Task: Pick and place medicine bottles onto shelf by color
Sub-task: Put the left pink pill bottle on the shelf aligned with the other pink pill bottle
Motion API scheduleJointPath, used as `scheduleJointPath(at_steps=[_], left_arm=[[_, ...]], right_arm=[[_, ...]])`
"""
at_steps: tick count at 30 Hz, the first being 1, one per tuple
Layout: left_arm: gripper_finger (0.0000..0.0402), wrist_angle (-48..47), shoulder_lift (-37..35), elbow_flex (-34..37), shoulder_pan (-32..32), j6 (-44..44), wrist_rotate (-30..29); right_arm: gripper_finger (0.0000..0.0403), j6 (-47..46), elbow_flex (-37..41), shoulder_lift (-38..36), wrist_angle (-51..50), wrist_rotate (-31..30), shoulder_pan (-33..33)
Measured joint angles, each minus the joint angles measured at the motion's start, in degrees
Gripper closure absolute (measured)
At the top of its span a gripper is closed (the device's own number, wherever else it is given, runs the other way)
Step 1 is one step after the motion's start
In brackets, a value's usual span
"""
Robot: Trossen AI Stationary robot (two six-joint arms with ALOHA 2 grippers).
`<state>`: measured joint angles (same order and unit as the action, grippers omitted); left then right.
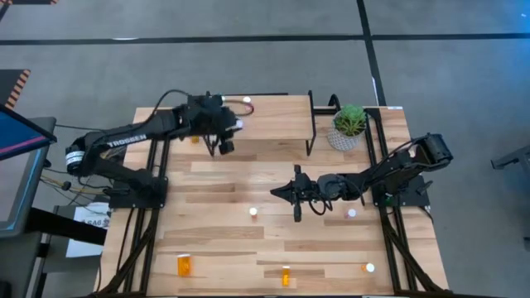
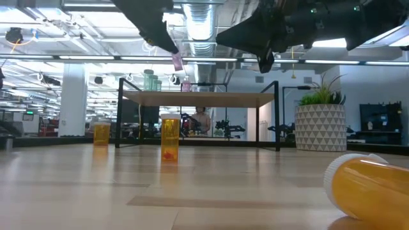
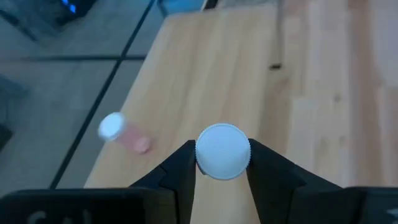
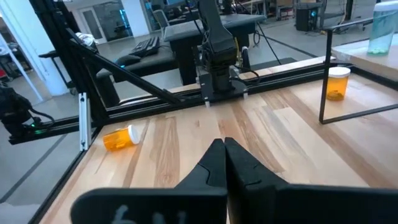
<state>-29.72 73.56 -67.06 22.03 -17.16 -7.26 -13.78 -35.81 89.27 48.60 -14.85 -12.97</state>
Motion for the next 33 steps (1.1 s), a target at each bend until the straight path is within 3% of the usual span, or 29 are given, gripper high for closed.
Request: scheduleJointPath(at_steps=[7,13,23,33], left_arm=[[0.0289,-8.1,11.0,-11.6,2.8,-2.4,2.4],[0.0289,-8.3,17.1,-14.5,5.2,-1.9,4.5],[0.0289,-8.1,18.1,-14.5,10.0,0.0,5.1],[0.0289,-8.1,18.1,-14.5,11.7,0.9,9.5]], right_arm=[[0.0398,0.5,0.0,0.0,0.2,0.0,0.4],[0.0398,0.3,0.0,0.0,0.0,0.0,0.4],[0.0398,0.8,0.0,0.0,-0.3,0.0,0.4],[0.0398,1.7,0.0,0.0,-0.2,0.0,0.4]])
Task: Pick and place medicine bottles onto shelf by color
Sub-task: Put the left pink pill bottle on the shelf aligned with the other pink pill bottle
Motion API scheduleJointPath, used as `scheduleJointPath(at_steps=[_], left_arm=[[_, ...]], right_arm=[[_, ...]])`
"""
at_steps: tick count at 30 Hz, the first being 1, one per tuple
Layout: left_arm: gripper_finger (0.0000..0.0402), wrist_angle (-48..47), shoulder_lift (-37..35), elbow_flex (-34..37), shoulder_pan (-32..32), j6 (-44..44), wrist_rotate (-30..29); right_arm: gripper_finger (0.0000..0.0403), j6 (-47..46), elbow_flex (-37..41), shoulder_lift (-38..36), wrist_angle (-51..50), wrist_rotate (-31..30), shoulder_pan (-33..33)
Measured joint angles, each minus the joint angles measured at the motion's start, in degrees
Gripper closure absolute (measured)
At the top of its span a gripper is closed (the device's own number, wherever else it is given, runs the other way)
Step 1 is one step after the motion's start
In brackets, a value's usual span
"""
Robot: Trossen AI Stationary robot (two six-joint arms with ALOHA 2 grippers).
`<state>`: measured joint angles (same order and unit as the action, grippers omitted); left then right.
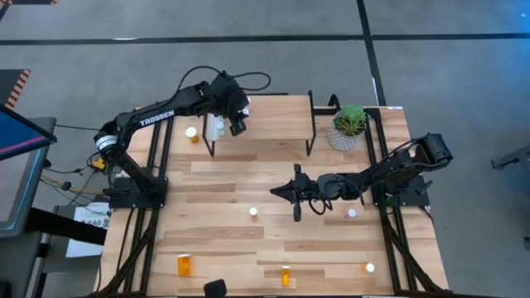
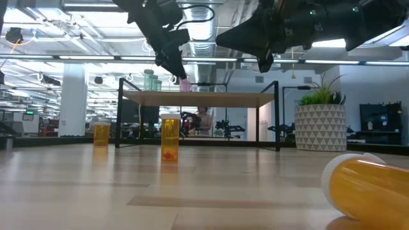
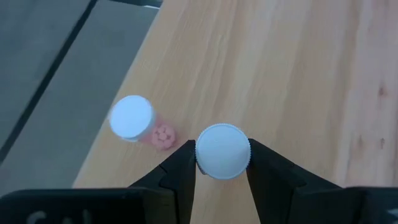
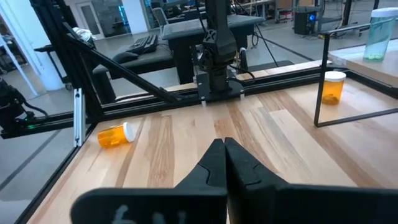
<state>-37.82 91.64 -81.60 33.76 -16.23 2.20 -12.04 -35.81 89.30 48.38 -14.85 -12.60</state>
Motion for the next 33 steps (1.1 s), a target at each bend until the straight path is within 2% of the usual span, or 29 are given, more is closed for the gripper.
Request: scheduleJointPath(at_steps=[33], left_arm=[[0.0281,-0.2,0.4,0.6,0.0,0.9,1.7]], right_arm=[[0.0398,0.0,0.0,0.0,0.2,0.0,0.0]])
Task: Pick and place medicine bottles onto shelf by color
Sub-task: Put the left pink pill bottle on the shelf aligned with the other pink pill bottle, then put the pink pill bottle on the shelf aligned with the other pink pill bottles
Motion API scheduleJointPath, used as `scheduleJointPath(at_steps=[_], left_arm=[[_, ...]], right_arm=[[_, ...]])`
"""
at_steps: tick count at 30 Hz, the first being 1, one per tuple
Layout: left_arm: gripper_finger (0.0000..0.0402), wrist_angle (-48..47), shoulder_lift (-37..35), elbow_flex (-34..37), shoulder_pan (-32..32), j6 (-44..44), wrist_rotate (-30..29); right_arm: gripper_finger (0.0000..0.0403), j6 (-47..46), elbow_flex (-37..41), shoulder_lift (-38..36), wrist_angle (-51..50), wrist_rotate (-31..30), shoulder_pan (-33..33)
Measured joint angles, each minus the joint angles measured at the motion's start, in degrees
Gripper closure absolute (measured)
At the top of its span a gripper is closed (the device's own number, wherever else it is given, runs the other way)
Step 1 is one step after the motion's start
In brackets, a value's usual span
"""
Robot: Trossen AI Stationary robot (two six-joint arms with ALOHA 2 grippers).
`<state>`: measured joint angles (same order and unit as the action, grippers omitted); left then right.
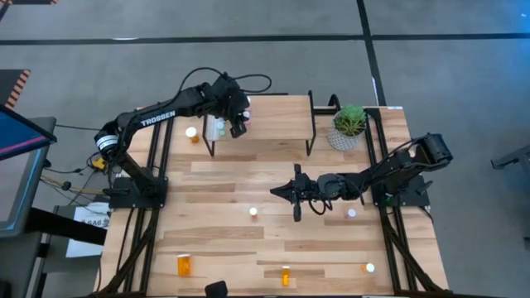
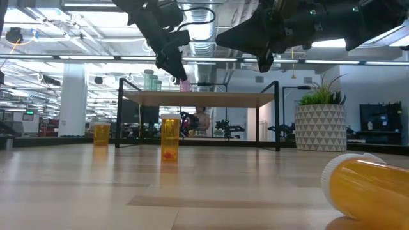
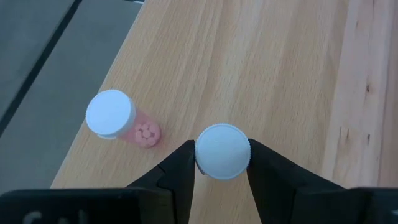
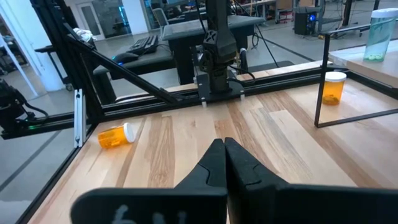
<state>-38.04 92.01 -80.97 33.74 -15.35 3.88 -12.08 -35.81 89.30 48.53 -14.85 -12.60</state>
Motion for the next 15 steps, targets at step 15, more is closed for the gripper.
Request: scheduleJointPath(at_steps=[15], left_arm=[[0.0222,1.2,-0.1,0.0,-0.2,1.6,0.1]], right_arm=[[0.0398,0.0,0.0,0.0,0.3,0.0,0.0]])
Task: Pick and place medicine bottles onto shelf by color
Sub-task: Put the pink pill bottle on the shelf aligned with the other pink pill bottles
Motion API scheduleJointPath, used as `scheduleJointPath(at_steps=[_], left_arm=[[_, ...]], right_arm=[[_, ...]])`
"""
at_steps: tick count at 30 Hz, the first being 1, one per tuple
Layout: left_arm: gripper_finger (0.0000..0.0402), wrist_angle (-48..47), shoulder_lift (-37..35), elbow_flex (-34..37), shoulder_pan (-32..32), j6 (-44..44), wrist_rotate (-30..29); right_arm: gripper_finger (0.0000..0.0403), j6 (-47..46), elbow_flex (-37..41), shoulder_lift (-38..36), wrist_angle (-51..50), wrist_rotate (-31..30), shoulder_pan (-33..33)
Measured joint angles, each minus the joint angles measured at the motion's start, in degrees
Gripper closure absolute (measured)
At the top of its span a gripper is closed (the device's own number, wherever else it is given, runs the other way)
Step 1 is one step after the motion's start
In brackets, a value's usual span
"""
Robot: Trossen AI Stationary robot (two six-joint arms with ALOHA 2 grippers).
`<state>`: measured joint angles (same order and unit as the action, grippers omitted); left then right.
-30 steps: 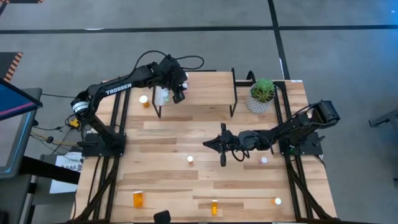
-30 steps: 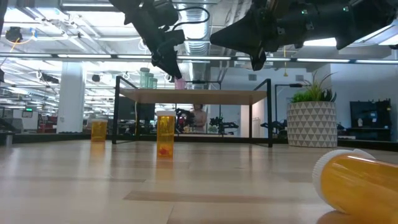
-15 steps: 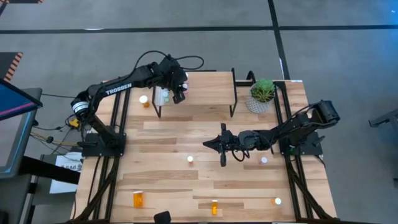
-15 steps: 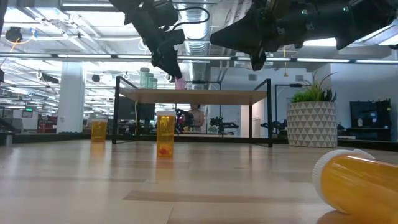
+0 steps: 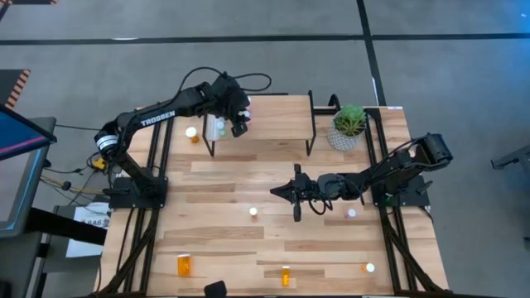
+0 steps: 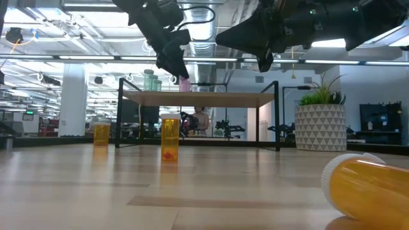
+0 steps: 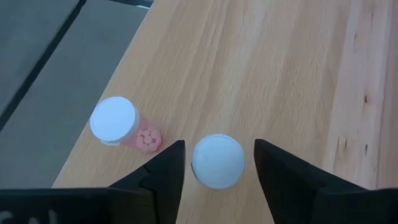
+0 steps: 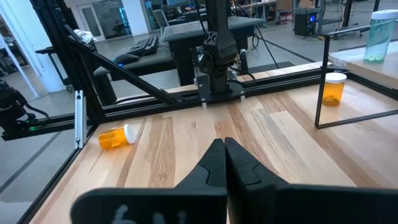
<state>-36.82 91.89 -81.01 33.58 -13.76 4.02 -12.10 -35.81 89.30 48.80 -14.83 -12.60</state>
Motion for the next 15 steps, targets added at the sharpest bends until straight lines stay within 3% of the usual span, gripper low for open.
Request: scheduleJointPath(at_steps=[8,15], left_arm=[[0.0211,-3.4,-1.5,-6.6,-0.2,-0.1,-0.3],[0.0211,-2.1,-9.3,-6.1,-0.7,-0.4,1.8]], right_arm=[[0.0398,-1.0,0.0,0.0,0.2,0.0,0.5],[0.0398,-2.0,0.0,0.0,-0.3,0.0,0.6]])
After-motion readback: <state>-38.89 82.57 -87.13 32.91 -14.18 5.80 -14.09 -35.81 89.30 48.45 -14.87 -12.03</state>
